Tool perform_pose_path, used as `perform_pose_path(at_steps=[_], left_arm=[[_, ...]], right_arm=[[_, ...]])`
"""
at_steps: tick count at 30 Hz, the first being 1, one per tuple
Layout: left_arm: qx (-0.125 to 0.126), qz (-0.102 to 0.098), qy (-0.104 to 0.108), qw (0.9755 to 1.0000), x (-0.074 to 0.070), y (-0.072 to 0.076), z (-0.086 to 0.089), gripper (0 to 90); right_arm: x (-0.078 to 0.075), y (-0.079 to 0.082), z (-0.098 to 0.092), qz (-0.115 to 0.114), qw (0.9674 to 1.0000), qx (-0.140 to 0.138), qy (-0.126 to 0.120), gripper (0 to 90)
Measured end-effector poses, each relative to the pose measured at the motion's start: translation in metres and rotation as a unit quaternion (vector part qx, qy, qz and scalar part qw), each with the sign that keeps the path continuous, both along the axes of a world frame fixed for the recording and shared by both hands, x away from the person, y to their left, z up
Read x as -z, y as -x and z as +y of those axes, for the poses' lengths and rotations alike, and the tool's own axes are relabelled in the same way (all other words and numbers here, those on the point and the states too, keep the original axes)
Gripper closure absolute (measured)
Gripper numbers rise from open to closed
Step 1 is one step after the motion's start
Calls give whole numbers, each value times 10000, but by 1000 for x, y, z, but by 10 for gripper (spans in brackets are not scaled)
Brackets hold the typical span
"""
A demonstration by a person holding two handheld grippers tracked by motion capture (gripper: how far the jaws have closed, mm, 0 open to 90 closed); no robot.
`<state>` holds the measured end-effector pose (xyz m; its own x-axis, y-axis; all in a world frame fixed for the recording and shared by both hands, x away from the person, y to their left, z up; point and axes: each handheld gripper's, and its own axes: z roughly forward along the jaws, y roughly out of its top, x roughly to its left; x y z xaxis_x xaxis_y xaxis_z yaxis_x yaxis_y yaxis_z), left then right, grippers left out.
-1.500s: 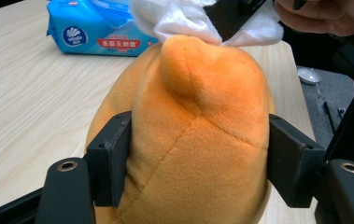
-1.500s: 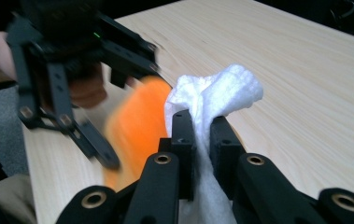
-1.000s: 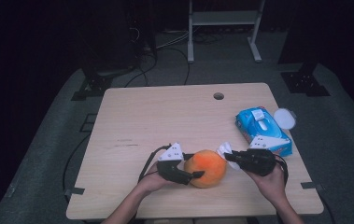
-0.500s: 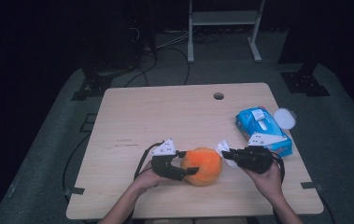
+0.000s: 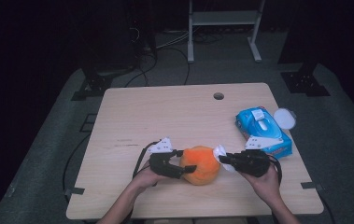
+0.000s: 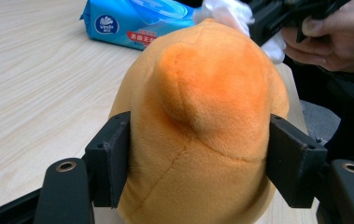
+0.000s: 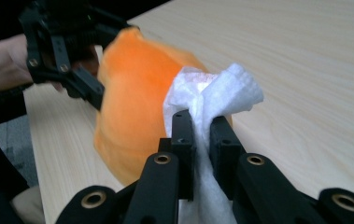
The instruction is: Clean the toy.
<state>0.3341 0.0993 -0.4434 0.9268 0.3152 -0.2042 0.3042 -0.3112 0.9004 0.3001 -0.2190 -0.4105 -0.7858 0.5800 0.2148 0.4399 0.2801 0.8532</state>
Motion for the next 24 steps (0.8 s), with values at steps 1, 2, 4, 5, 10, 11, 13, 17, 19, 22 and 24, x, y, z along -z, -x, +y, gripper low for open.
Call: perform_pose_path(at_steps=[1,2,4,5,10,11,13,17,19,22,24], left_arm=[[0,0,0,10000,0,0,0,309],[6,9,2,10000,0,0,0,309],[22,-32,-15,10000,0,1,-2,309],[22,-32,-15,10000,0,1,-2,309],[144,-185,-110,9997,-2,7,-9,309],[144,-185,-110,9997,-2,7,-9,308],[207,-254,-131,9994,-2,10,-12,307],[322,-369,-249,9985,-3,14,-16,305],[398,-445,-297,9978,-4,16,-21,303],[510,-564,-377,9964,-4,21,-27,297],[547,-612,-428,9957,-4,22,-28,294]], right_arm=[[0,0,0,0,10000,0,0,819],[2,1,-3,47,10000,37,50,819],[1,1,-4,1,10000,73,7,819],[1,1,-4,1,10000,73,7,819],[-14,-3,-5,-227,9994,156,-207,818],[-14,-3,-5,-227,9994,156,-207,818],[-16,-5,-3,-264,9993,147,-219,818],[-10,-11,5,-147,9997,69,-157,818],[-7,-16,7,-25,9998,33,-206,817],[-8,-17,16,-7,9999,-75,-131,818],[-8,-16,19,-6,9999,-104,-111,818]])
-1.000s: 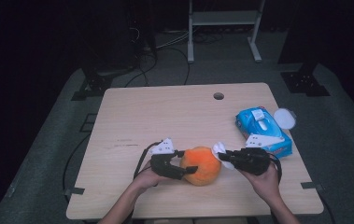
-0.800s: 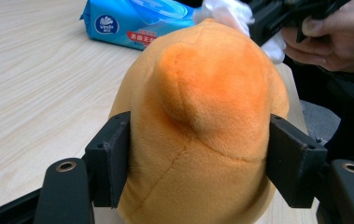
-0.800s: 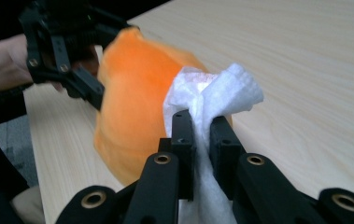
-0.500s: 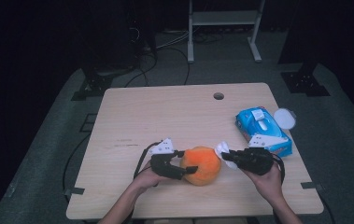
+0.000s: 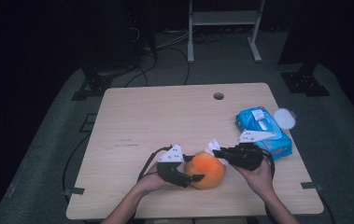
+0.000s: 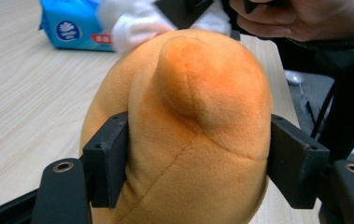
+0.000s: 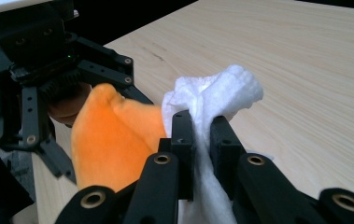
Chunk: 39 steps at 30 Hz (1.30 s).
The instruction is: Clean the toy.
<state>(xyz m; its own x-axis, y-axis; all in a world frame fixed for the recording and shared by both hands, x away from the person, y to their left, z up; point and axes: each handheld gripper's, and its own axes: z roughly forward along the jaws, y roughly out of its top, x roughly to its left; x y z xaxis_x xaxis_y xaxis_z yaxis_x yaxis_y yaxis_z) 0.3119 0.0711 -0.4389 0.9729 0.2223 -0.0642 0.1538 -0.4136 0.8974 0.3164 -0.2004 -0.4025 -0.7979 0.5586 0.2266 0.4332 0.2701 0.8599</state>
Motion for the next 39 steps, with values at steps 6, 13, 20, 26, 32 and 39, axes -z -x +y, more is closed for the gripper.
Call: perform_pose_path(at_steps=[6,13,20,26,32,39], left_arm=[[125,-207,-105,9997,-1,6,-5,288],[121,-215,-112,9996,-2,5,-2,296],[62,-43,20,10000,0,1,0,296],[4,-39,14,10000,0,1,-2,296],[-87,-3,29,10000,-1,1,-6,294],[-237,-16,45,9997,-2,3,-12,291]], right_arm=[[-5,1,15,-72,9997,-215,-10,817],[2,1,-3,12,10000,-14,19,817],[10,9,-31,210,9995,243,-46,818],[6,20,-36,123,9996,242,-55,817],[-6,23,-19,-49,9999,-41,-154,818],[-17,30,11,-293,9986,-424,-67,818]])
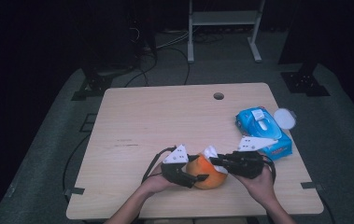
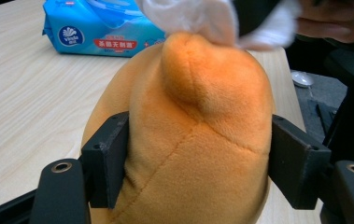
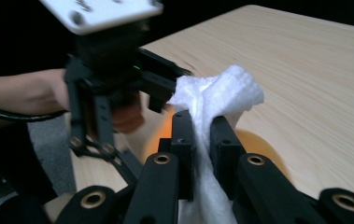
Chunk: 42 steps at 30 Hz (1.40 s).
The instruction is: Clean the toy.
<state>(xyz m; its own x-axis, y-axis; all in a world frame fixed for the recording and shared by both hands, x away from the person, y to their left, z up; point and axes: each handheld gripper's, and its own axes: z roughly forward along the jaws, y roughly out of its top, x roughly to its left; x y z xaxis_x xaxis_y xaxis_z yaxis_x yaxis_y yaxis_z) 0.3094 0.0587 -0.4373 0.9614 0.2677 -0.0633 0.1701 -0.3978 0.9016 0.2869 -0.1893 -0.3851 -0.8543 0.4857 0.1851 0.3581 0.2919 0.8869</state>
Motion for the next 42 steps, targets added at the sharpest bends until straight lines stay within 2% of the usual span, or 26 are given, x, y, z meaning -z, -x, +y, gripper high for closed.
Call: perform_pose_path(at_steps=[2,3,4,5,6,9,14,16,19,20,21,23,24,25,26,27,28,29,30,32,34,36,37,40,41,42], left_arm=[[-19,-48,-24,10000,0,1,-3,291],[-37,-117,-65,9999,-1,2,-6,291],[-37,-117,-65,9999,-1,2,-6,292],[-51,-128,-81,9999,-1,3,-7,293],[-70,-113,-70,9999,-1,3,-6,294],[-114,-4,41,9999,0,1,-4,298],[-139,18,76,9999,1,-1,-4,298],[-178,106,148,9997,2,-3,-1,298],[-176,116,160,9996,2,-3,0,297],[-165,100,142,9997,2,-3,0,297],[-112,43,140,9998,2,-2,-1,291],[-26,-37,108,9999,2,-2,-2,240],[77,-150,87,9998,1,-2,-2,240],[162,-256,49,9995,-1,-2,-1,183],[222,-326,65,9992,-2,-3,1,183],[333,-327,137,9988,-1,-9,8,150],[333,-327,137,9988,-1,-9,8,134],[388,-294,137,9987,4,-16,13,122],[388,-294,137,9987,4,-16,13,116],[522,-128,98,9985,13,-28,19,108],[579,-63,118,9982,15,-32,18,99],[745,-10,131,9971,18,-36,14,93],[881,82,106,9960,21,-39,9,73],[923,185,138,9955,24,-42,3,45],[931,266,162,9952,25,-44,-1,46],[931,266,162,9952,25,-44,-1,69]], right_arm=[[-5,3,18,-133,9996,-261,63,817],[-6,5,24,-195,9992,-301,175,816],[-6,5,24,-195,9992,-301,175,816],[-6,7,31,-366,9981,-231,431,816],[-6,6,30,-352,9982,-201,431,816],[-4,2,22,-359,9984,-51,428,817],[-3,0,10,-328,9986,110,394,816],[-1,-1,0,-325,9979,307,479,816],[6,-5,-11,-181,9976,491,450,816],[6,-5,-11,-181,9976,491,450,816],[12,-6,-18,-15,9979,546,336,816],[14,-6,-20,23,9980,554,311,816],[14,-6,-20,23,9980,554,311,816],[15,-5,-20,8,9979,544,351,815],[15,-5,-20,8,9979,544,351,815],[14,-5,-21,-74,9975,561,432,815],[14,-5,-21,-74,9975,561,432,815],[14,-6,-24,-44,9972,598,444,814],[14,-6,-24,-44,9972,598,444,814],[15,-8,-32,-36,9967,671,456,814],[16,-8,-34,-17,9966,689,446,814],[17,-8,-38,38,9966,705,428,813],[18,-8,-41,71,9965,718,423,813],[19,-10,-43,75,9965,721,412,813],[19,-11,-44,133,9965,735,371,813],[19,-11,-44,133,9965,735,371,813]])
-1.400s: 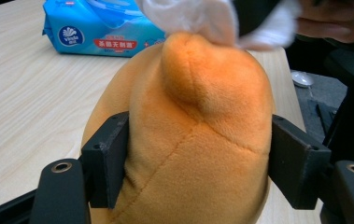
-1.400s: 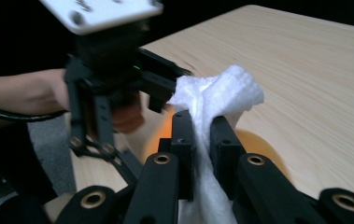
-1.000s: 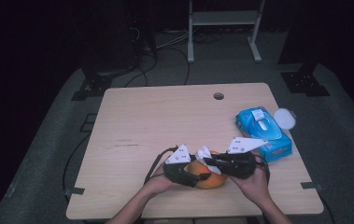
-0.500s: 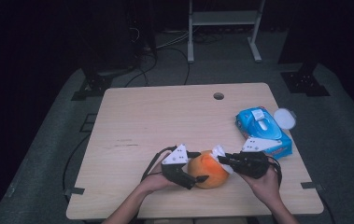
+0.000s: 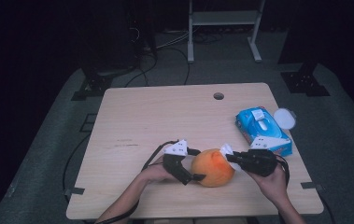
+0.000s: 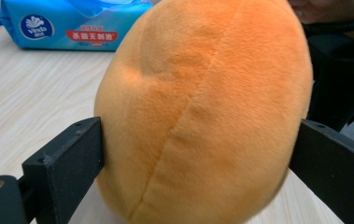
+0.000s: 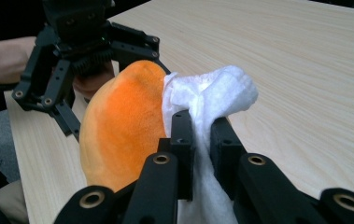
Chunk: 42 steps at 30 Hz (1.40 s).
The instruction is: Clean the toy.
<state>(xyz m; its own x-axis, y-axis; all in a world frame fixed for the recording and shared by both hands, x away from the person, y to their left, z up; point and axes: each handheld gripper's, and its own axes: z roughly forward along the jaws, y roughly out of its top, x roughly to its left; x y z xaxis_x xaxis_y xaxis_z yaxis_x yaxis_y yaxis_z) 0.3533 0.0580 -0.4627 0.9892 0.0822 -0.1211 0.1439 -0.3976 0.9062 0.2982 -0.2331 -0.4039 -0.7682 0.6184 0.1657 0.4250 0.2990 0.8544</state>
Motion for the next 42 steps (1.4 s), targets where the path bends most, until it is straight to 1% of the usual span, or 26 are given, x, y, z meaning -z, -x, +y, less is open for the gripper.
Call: perform_pose_path(at_steps=[1,2,4,5,7,9,10,11,12,13,14,15,16,17,18,20,23,24,25,28,30,31,33,37,40,42], left_arm=[[-11,11,-39,10000,-1,0,-1,69],[-42,6,-89,10000,-4,1,0,195],[-248,-229,-193,9992,-16,7,5,274],[-248,-229,-193,9992,-16,7,5,295],[-556,-462,-385,9966,-27,11,8,312],[-945,-694,-665,9909,-43,11,19,320],[-945,-694,-665,9909,-43,11,19,328],[-1116,-866,-809,9867,-48,10,24,336],[-1227,-907,-870,9845,-50,10,27,336],[-1537,-997,-1036,9776,-54,7,34,341],[-1537,-997,-1036,9776,-54,7,34,341],[-1671,-1067,-1119,9737,-54,6,36,341],[-1834,-1100,-1210,9693,-53,5,37,341],[-2034,-1151,-1371,9626,-49,5,37,340],[-2109,-1170,-1416,9601,-46,7,35,338],[-2144,-1146,-1363,9604,-43,9,33,333],[-2202,-1249,-1496,9558,-40,22,26,278],[-2202,-1249,-1496,9558,-40,22,26,267],[-2084,-1243,-1557,9575,-39,28,27,257],[-1696,-841,-1290,9734,-45,33,38,231],[-1521,-622,-1054,9808,-51,33,46,220],[-1490,-552,-912,9831,-55,32,49,220],[-1546,-606,-790,9830,-61,27,50,221],[-1656,-510,-597,9831,-64,11,40,247],[-1588,-422,-578,9847,-62,3,34,260],[-1580,-243,-647,9850,-55,-4,29,259]], right_arm=[[0,-1,0,5,10000,-1,-10,813],[-2,-3,2,-11,10000,-2,-34,814],[-4,-6,4,-44,9999,14,-124,814],[-6,-9,5,-57,9998,12,-182,814],[-10,-15,12,-123,9997,60,-190,816],[-11,-25,19,-110,9995,63,-280,816],[-11,-25,19,-110,9995,63,-280,816],[-9,-38,26,9,9989,52,-458,815],[-9,-38,26,9,9989,52,-458,815],[-8,-49,30,79,9986,82,-523,815],[-8,-49,30,79,9986,82,-523,815],[-8,-52,31,89,9984,86,-555,815],[-11,-60,36,122,9977,111,-661,815],[-13,-62,37,126,9974,108,-702,815],[-14,-65,40,141,9969,84,-774,814],[-15,-67,44,130,9967,55,-797,814],[-13,-72,59,237,9970,-66,-732,813],[-13,-72,59,237,9970,-66,-732,813],[-9,-73,61,353,9969,-142,-691,813],[-5,-69,60,496,9967,-304,-569,812],[-2,-63,56,552,9963,-400,-520,811],[-1,-60,54,591,9959,-443,-520,811],[3,-53,49,664,9950,-546,-517,810],[9,-42,43,700,9944,-634,-482,808],[10,-37,42,707,9940,-696,-468,808],[12,-32,42,688,9936,-787,-422,808]])
